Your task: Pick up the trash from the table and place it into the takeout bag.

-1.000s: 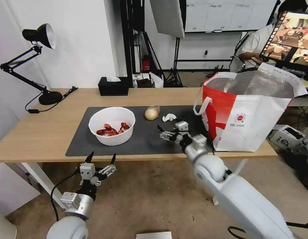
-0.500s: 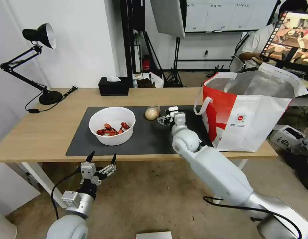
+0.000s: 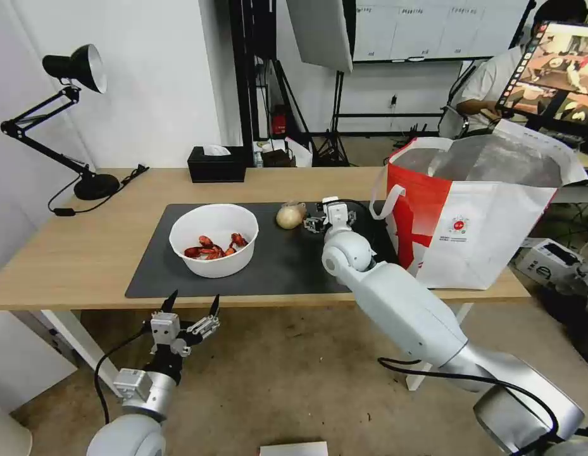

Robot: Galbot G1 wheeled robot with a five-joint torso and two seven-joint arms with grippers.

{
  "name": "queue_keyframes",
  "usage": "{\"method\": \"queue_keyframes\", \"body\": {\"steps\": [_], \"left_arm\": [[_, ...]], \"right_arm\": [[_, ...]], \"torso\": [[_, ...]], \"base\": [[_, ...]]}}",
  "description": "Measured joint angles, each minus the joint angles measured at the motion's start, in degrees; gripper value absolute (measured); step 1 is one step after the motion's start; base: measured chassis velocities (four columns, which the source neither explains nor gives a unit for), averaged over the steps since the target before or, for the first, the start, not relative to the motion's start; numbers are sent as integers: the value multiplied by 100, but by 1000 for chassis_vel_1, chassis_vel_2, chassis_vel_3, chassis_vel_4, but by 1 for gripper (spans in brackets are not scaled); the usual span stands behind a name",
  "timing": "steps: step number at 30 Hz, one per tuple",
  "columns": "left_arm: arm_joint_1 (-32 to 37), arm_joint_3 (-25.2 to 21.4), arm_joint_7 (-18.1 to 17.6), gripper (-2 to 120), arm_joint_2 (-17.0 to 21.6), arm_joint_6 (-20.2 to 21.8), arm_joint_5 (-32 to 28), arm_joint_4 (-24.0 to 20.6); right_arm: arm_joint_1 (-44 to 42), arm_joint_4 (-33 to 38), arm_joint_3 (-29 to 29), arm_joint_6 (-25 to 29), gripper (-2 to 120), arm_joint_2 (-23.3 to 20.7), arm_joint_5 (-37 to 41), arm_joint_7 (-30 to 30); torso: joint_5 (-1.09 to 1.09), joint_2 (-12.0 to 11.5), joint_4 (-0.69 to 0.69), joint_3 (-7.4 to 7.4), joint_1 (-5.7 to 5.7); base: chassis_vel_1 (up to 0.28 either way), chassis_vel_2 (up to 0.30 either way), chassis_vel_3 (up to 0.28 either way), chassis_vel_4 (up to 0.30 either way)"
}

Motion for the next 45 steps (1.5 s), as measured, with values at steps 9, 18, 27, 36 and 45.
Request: {"method": "queue_keyframes", "body": {"steps": [9,18,27,36,45], "left_arm": [[6,61,1,100,-56,0,33,-6],[-1,62,1,100,-63,-3,35,7],[-18,74,1,100,-70,-7,33,22],[-25,77,1,100,-71,-11,30,23],[-38,98,0,100,-71,-14,15,38]], "right_arm": [[74,-256,0,-42,100,55,201,-81],[192,-671,48,14,100,156,189,-372],[224,-809,68,61,100,177,169,-533],[229,-844,80,153,83,176,164,-604],[192,-838,83,188,51,168,158,-607]], "torso": [[0,0,0,0,0],[0,0,0,0,0],[0,0,0,0,0],[0,0,0,0,0],[0,0,0,0,0]], "base": [[0,0,0,0],[0,0,0,0],[0,0,0,0],[0,0,0,0],[0,0,0,0]]}}
